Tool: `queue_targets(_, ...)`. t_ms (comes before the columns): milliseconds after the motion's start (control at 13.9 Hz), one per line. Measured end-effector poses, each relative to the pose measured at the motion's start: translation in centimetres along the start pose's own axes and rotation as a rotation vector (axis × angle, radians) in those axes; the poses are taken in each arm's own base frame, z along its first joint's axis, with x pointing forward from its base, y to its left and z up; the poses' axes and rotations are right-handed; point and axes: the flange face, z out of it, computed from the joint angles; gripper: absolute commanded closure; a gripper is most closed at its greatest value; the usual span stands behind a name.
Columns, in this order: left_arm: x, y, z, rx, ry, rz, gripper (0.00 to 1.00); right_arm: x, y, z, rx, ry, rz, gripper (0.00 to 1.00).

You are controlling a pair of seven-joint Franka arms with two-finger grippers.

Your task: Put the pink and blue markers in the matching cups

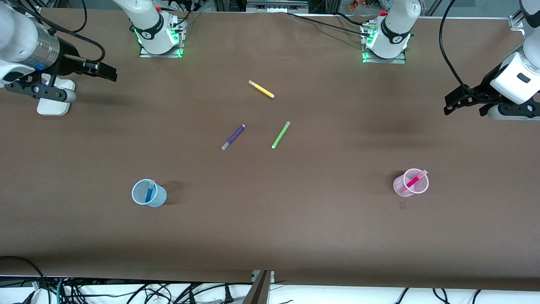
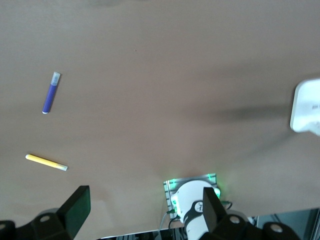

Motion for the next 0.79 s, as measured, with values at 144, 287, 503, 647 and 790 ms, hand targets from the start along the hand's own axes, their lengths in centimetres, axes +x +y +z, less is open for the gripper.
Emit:
queue_targets(144,0.0,0.0,0.0,0.000,0.000,0.001,0.00,-0.1,0.4,0.1,0.009,0.031,-0.022,0.01)
queue_targets(287,0.0,0.1,-0.1,0.000,0.001,0.001,0.00,-1.1,0.7,0.5,0.012,0.053,-0.046,0.01)
queue_targets(503,-0.1,0.2,-0.2,0.000,0.001,0.003,0.00,-2.3,1.1,-0.3,0.018,0.097,-0.116,0.01)
queue_targets(647,-0.1,0.2,-0.2,0.000,0.001,0.003,0.00,-2.4,1.2,-0.6,0.021,0.113,-0.119,0.01)
queue_targets(790,-0.1,0.3,-0.2,0.000,0.000,0.004,0.00,-2.4,1.1,-0.6,0.021,0.113,-0.121,0.01)
